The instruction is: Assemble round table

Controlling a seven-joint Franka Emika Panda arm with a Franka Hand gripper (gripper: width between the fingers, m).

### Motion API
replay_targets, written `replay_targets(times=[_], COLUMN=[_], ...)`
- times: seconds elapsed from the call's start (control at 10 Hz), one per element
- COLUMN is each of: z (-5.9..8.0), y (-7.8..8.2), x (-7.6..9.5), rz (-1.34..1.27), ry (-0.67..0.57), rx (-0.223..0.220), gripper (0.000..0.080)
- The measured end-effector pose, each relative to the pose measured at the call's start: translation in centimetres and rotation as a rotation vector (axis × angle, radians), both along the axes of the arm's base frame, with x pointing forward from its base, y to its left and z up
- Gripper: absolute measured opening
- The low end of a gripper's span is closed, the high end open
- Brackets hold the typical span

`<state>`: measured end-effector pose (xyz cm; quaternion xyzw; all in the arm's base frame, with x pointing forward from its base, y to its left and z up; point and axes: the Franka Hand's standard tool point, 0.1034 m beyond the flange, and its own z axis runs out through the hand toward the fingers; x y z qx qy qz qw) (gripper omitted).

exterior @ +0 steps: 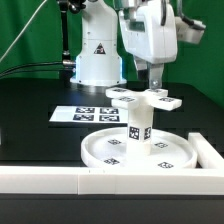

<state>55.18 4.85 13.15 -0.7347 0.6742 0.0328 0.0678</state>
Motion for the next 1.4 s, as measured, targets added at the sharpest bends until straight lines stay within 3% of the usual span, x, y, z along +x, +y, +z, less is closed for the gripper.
replay_targets(times=[0.4,0.5,0.8,1.4], z=[-0.6,-1.06,-0.75,-0.94], y=[0.03,0.4,0.66,0.65], x=[-0.12,0.02,0.75,0.77], rz=[0.347,0.463,0.868,1.25], ry=[-0.04,-0.032,-0.064,-0.103], rx=[-0.024,-0.057,-0.094,-0.101], gripper=[0.0649,0.0649,0.0649,0.0649])
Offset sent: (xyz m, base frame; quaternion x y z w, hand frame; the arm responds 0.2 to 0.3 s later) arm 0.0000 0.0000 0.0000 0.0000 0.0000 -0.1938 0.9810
